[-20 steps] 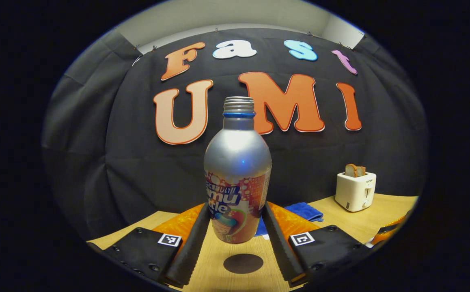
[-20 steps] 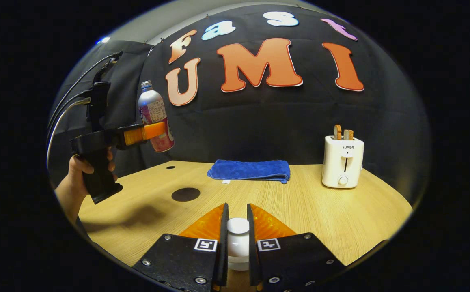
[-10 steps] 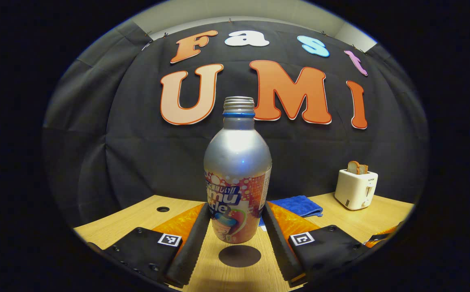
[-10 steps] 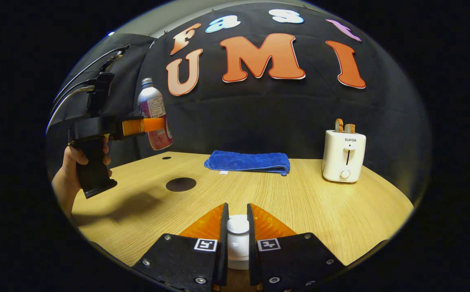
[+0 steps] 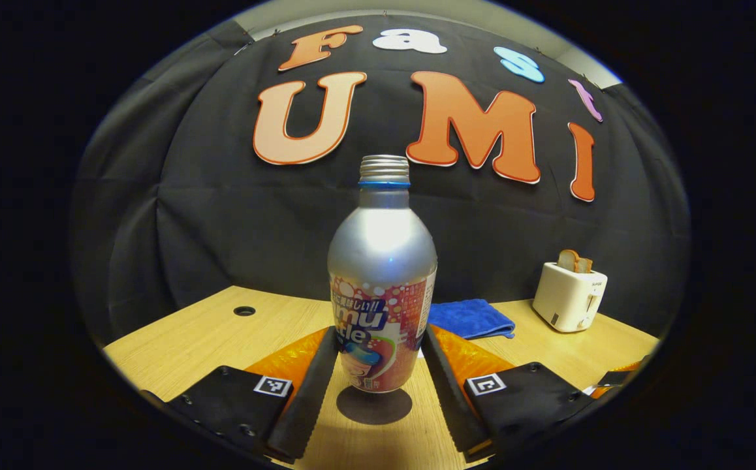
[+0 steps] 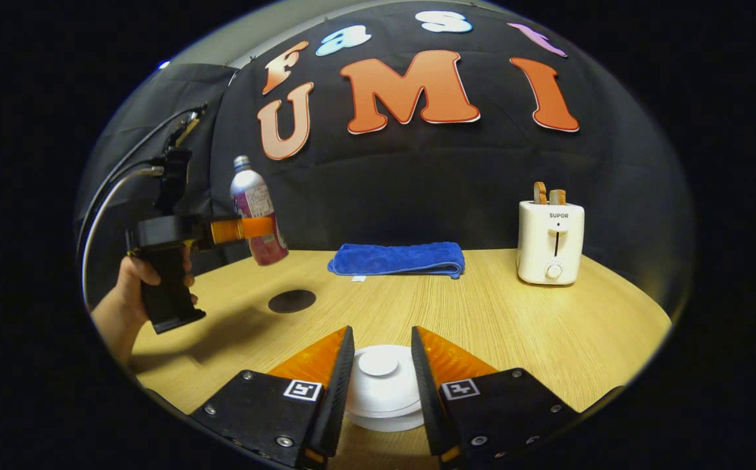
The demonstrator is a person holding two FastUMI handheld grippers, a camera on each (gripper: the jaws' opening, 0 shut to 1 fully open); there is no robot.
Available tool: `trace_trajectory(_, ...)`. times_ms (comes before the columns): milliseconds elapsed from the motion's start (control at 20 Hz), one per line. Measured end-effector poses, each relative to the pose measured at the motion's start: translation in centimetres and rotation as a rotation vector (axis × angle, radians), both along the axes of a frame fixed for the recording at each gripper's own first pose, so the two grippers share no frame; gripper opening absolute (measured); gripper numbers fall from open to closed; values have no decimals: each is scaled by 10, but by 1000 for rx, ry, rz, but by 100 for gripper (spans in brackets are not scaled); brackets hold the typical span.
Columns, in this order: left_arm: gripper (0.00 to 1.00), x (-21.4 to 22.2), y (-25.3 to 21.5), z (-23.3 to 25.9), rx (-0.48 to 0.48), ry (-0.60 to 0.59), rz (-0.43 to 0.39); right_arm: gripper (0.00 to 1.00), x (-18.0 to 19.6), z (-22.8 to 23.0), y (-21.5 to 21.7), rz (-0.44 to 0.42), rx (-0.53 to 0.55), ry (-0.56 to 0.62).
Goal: Open the teacup lid with one hand, grasp the water bottle and pour water into the teacup with the other hand; after pouring, place the water bottle on the coaster and then close the teacup lid.
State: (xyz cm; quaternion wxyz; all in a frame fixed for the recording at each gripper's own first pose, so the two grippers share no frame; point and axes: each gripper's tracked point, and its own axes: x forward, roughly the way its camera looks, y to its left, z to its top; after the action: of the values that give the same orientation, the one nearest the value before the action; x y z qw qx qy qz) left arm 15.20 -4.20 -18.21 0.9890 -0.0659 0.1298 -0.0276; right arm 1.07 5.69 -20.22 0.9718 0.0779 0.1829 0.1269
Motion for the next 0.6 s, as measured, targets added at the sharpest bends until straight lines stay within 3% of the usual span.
trace_trajectory(250,81,5,2,-28,-33,70,6,64,0,26,-9,-10,68,-43)
trace_trajectory(300,81,6,0,-36,-39,89,4,63,-1,30,-12,-16,70,-53)
trace_trajectory(350,82,6,0,-42,-44,108,0,70,0,34,-16,-23,68,-62)
trace_trajectory(600,82,7,-4,-68,-42,173,-8,72,3,44,-31,-45,41,-88)
